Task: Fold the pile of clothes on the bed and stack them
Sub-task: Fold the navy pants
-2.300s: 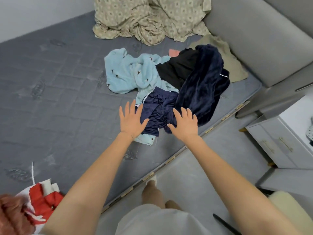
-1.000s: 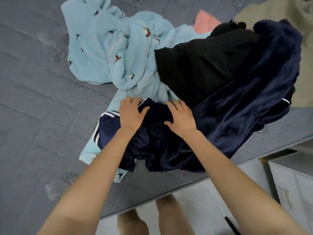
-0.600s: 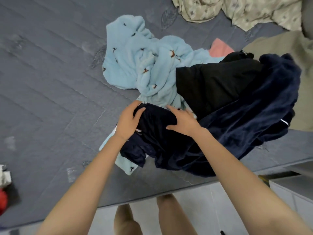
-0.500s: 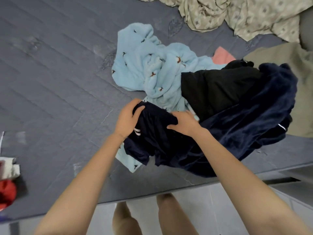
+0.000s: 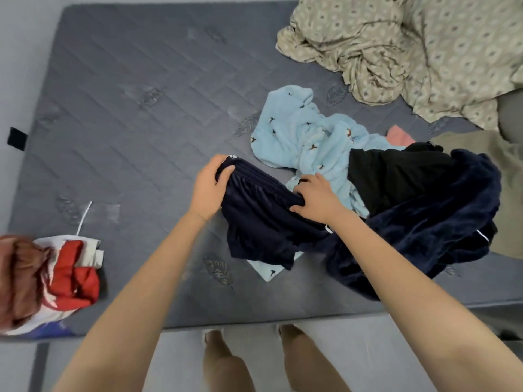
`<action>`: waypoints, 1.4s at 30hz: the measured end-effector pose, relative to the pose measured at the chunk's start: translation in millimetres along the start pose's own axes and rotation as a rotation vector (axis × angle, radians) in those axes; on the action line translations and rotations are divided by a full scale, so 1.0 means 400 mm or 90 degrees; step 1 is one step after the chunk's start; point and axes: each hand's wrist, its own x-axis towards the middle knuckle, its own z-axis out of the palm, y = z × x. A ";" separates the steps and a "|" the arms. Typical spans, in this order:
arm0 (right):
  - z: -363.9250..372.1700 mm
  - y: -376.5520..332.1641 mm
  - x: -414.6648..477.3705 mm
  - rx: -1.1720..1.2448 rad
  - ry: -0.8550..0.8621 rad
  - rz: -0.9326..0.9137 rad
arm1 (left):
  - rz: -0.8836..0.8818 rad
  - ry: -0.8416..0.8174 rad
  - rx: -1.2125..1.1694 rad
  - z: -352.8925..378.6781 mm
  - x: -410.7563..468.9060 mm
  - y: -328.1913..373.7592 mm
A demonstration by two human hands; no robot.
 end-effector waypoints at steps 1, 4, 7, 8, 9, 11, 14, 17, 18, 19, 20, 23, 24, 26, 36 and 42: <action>-0.008 -0.036 0.002 -0.027 -0.001 -0.006 | 0.000 0.002 -0.005 -0.040 -0.010 -0.006; -0.030 -0.145 0.004 -0.099 -0.009 -0.004 | 0.006 0.016 -0.023 -0.159 -0.039 -0.021; -0.048 -0.257 0.001 -0.100 -0.012 0.011 | 0.004 0.020 -0.041 -0.281 -0.054 -0.033; -0.055 -0.298 -0.003 -0.084 -0.006 0.018 | 0.006 0.022 -0.044 -0.322 -0.057 -0.037; -0.059 -0.338 -0.006 -0.061 0.009 0.023 | 0.009 0.027 -0.042 -0.362 -0.059 -0.041; -0.062 -0.413 -0.012 0.013 0.039 0.046 | 0.013 0.039 -0.040 -0.437 -0.062 -0.048; -0.069 -0.506 -0.022 0.133 0.100 0.093 | 0.010 0.051 -0.045 -0.535 -0.068 -0.051; -0.095 -0.574 -0.026 0.233 0.163 0.146 | -0.002 0.063 -0.069 -0.616 -0.067 -0.053; -0.109 -0.593 -0.026 0.261 0.181 0.159 | -0.004 0.072 -0.079 -0.639 -0.065 -0.055; -0.126 -0.614 -0.027 0.285 0.197 0.164 | -0.005 0.083 -0.090 -0.660 -0.063 -0.056; -0.145 -0.633 -0.027 0.316 0.209 0.165 | -0.006 0.096 -0.103 -0.679 -0.061 -0.057; -0.201 -0.691 -0.025 0.436 0.230 0.163 | -0.032 0.139 -0.142 -0.717 -0.064 -0.057; -0.220 -0.711 -0.028 0.480 0.234 0.157 | -0.040 0.156 -0.155 -0.726 -0.065 -0.059; -0.248 -0.742 -0.034 0.578 0.240 0.144 | -0.053 0.192 -0.180 -0.734 -0.065 -0.062; -0.437 -0.836 -0.042 0.856 0.297 0.061 | 0.020 0.362 -0.245 -0.821 -0.023 0.105; -0.532 -0.896 -0.063 0.783 0.379 -0.076 | 0.079 0.387 -0.257 -0.909 -0.030 0.172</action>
